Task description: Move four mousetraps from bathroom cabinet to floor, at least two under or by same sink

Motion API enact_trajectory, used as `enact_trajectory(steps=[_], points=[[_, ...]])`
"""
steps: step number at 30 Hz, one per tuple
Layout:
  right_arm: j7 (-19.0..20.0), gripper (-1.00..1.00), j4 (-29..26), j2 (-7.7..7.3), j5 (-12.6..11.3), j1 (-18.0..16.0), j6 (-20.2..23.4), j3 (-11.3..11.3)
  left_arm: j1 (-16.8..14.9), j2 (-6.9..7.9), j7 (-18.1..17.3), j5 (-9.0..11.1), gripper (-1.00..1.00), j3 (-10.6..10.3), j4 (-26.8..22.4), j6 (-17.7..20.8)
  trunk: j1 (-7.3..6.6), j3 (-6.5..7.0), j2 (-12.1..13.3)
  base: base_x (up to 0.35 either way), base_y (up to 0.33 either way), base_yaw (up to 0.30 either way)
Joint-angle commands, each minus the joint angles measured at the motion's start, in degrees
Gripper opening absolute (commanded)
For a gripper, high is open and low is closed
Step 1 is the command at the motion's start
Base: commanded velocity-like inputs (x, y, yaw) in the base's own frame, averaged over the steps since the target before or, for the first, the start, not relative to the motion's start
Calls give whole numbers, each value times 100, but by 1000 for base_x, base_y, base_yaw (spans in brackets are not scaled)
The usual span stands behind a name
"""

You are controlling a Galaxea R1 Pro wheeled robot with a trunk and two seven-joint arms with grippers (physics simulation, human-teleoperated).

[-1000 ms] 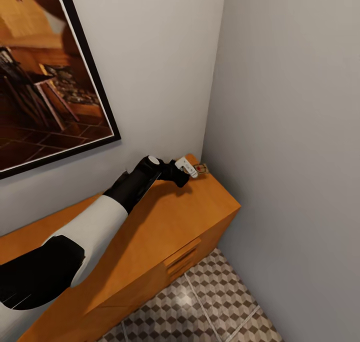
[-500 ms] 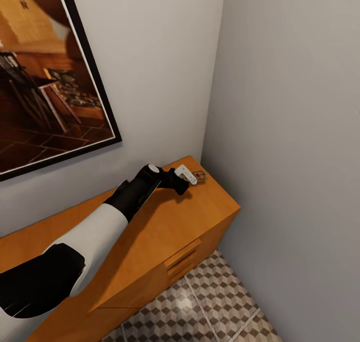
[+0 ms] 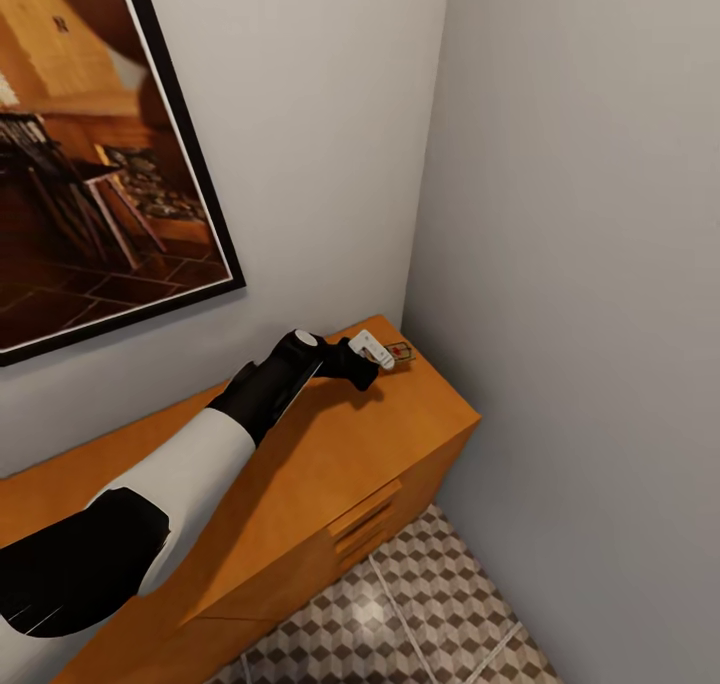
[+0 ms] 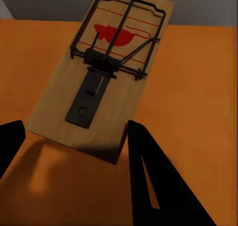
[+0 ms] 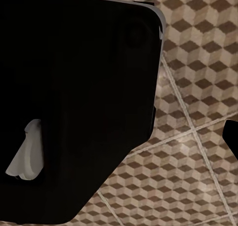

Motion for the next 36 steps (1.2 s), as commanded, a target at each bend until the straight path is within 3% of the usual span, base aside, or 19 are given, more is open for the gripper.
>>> enact_trajectory(steps=[1,16,36], points=[[27,100,3,-1,40,-3,-20,-50,-1,-1,-22,-60,-100,3,-7,6,3,-3,-9,-5,0,0],[27,100,3,-2,40,-3,-20,-50,71,5,-22,-40,-100,3,-7,6,3,75,-9,-158,0,0],[27,100,-49,-3,40,-30,-23,-51,130,10,-14,-13,-100,54,-7,2,3,109,-9,-11,0,0]])
